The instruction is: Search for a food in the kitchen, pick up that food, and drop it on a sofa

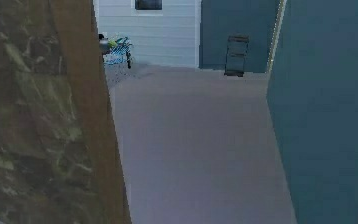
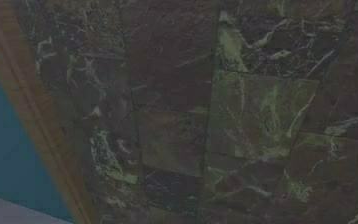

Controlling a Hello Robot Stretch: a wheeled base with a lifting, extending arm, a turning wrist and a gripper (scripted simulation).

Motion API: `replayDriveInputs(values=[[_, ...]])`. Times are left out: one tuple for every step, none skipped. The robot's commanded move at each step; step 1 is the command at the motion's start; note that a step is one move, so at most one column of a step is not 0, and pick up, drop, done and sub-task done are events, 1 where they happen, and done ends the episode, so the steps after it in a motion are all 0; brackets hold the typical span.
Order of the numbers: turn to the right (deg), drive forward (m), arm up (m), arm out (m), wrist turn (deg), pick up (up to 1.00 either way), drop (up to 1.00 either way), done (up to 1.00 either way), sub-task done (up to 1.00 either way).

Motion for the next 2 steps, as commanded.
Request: replayDriveInputs(values=[[3.0,0.00,0.00,0.00,0.0,0.00,0.00,0.00,0.00],[3.0,0.00,0.00,0.00,0.0,0.00,0.00,0.00,0.00]])
